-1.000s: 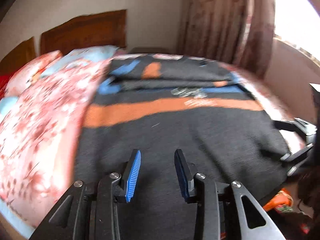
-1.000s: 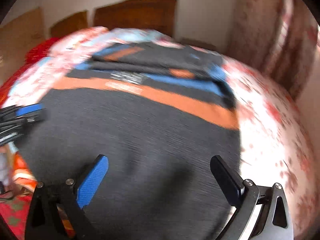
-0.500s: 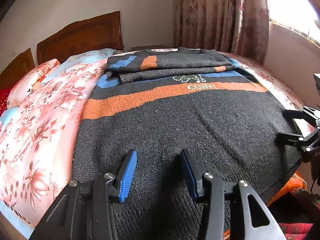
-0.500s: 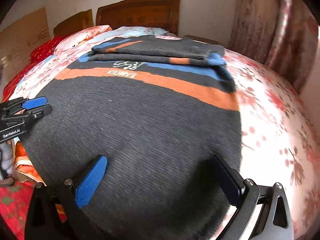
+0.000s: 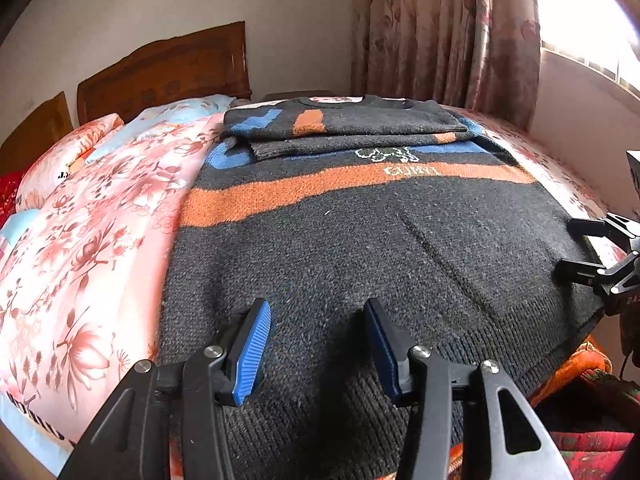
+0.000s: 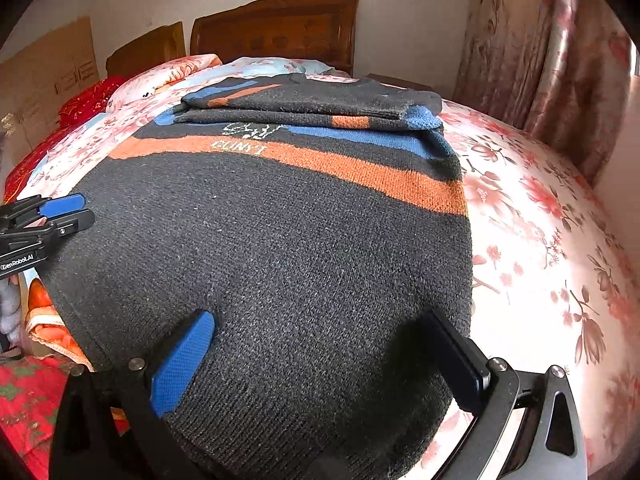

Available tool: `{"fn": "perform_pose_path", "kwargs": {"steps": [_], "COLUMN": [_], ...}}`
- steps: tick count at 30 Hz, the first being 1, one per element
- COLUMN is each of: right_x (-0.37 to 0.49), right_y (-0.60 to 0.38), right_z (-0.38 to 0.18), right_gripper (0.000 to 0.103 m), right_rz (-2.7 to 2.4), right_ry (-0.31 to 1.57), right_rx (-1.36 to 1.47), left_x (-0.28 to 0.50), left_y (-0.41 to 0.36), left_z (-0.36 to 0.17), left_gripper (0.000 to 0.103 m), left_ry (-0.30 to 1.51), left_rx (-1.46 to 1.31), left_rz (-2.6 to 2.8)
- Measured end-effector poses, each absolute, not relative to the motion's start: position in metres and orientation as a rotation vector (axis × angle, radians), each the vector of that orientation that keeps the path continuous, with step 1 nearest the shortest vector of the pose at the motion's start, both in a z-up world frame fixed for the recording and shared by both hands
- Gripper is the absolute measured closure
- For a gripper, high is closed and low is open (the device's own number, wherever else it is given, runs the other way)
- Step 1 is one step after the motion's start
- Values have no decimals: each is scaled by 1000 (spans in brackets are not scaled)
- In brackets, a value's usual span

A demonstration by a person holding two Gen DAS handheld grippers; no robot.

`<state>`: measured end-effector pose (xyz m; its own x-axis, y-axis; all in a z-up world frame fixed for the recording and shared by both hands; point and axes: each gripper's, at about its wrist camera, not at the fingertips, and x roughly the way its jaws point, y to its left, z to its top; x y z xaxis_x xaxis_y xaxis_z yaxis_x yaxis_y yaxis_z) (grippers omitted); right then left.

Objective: Fold small clothes
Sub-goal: 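Move both open tools to the sweater's unfolded hem edge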

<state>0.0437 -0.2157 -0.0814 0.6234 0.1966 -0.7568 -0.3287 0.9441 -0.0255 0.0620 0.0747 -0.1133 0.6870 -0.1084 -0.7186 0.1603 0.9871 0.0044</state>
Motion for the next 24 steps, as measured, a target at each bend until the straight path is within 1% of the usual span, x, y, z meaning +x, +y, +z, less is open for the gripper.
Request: {"fn": "perform_pose_path", "kwargs": {"steps": [5, 10, 12, 15, 16, 17, 19, 21, 24], "right_x": [51, 75, 90, 112, 116, 117, 114, 110, 101], "right_y": [-205, -162, -142, -122, -122, -127, -146, -171, -212], "right_z": [-74, -58, -58, -69, -74, -76, -77, -77, -76], "right_gripper": [0, 0, 0, 0, 0, 0, 0, 0, 0], "right_rz": [274, 319, 354, 350, 346, 358, 352, 313, 245], "right_ry": [901, 858, 865, 911, 923, 924, 927, 933, 936], "right_rx": [-164, -234, -261, -294, -297, -266, -221, -193, -137], "left_x": [74, 121, 143, 167, 167, 161, 149, 138, 121], "left_y": [85, 71, 60, 54, 59, 63, 74, 88, 114], "left_z": [-101, -80, -83, -102, -110, -110, -110, -112, -112], "left_gripper": [56, 56, 56, 56, 56, 56, 56, 56, 57], "left_ry": [835, 809, 828, 886, 898, 862, 855, 839, 827], "left_rx": [-44, -75, -33, -1, -4, -12, 3, 20, -36], "left_rz": [-156, -166, -152, -144, -126, -143, -126, -99, -102]}}
